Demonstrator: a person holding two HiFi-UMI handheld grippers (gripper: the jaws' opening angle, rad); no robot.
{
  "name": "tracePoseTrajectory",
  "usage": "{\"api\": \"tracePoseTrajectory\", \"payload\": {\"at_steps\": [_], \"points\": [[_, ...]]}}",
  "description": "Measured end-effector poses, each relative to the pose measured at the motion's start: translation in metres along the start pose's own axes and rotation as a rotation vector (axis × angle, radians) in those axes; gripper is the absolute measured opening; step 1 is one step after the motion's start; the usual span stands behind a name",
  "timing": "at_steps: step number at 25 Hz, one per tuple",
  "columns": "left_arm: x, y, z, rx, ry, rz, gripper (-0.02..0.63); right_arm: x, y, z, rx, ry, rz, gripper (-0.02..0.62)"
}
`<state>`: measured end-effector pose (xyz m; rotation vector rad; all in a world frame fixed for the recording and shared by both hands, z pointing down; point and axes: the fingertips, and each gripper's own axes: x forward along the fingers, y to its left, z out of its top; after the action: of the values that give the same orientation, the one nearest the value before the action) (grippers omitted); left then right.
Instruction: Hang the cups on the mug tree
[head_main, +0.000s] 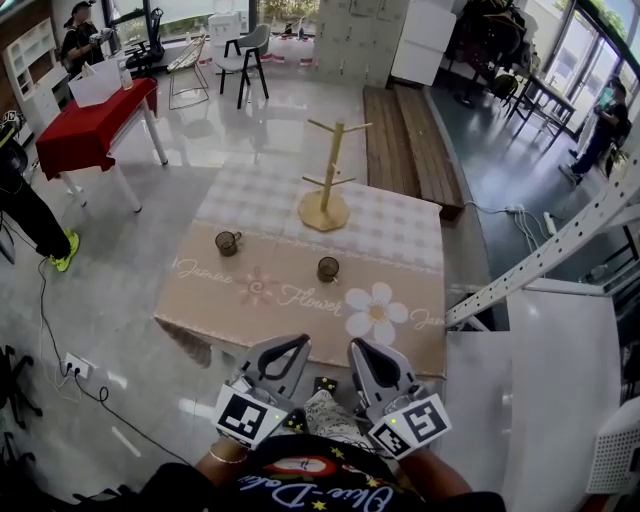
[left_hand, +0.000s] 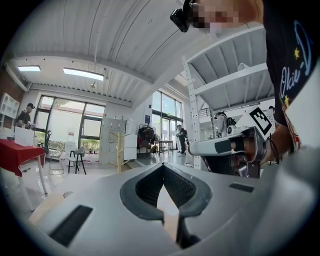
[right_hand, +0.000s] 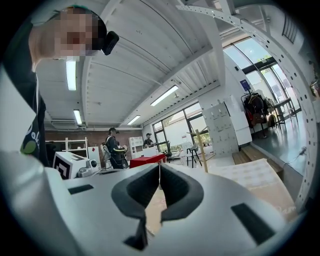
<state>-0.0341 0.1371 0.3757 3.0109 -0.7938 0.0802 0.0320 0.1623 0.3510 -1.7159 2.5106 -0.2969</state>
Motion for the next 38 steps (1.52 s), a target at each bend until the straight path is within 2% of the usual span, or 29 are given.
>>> {"api": "tracePoseTrajectory", "payload": {"at_steps": [18,38], "points": [[0.044,0.033,-0.004,-0.019,0.024,0.052,0.008,0.042,-0.046,0.000,0.024,0.025,0.031,0.009],[0.082,0.065,-0.001,0.013,0.042,0.126,0.008,0.079,-0.093,0.004,0.015,0.023,0.069,0.009]]}}
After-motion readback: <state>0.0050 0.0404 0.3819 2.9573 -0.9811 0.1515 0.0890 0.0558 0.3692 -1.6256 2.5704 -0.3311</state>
